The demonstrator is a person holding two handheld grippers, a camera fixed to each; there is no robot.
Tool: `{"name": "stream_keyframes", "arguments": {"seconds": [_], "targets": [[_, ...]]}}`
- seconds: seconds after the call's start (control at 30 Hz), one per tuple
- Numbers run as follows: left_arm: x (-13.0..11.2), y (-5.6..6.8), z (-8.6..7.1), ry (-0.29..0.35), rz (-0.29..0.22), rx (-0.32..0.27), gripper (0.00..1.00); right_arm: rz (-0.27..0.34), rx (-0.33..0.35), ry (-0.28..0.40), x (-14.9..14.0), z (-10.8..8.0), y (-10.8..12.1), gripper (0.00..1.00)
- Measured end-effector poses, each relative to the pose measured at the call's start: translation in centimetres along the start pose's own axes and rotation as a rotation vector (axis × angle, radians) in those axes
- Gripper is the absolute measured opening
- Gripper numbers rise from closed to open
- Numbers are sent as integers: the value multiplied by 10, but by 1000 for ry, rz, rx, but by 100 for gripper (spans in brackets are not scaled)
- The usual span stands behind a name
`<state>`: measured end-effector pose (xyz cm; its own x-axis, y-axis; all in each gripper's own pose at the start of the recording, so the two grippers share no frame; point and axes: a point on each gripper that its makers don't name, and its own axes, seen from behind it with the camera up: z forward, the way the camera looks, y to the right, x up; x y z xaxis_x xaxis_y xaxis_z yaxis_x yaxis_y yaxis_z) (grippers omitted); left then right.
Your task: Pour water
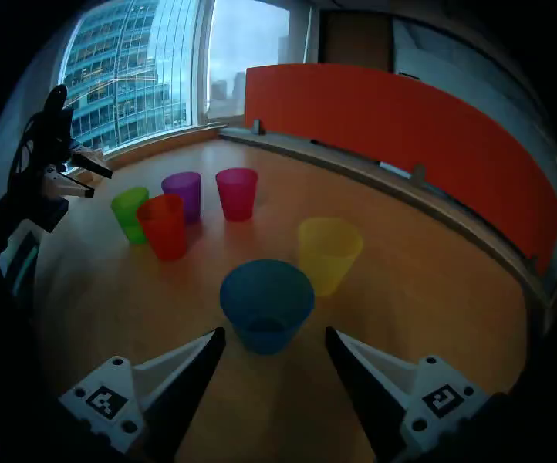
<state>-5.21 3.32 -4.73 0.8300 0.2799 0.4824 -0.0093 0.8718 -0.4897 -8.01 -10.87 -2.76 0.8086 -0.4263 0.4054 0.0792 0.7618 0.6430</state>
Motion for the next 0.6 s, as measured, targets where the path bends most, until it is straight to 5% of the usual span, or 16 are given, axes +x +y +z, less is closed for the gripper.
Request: {"name": "stream_keyframes", "arguments": {"seconds": [0.6], "targets": [[45, -28, -24, 193, -73, 154, 100, 26, -149, 147, 28, -63, 12, 100]]}}
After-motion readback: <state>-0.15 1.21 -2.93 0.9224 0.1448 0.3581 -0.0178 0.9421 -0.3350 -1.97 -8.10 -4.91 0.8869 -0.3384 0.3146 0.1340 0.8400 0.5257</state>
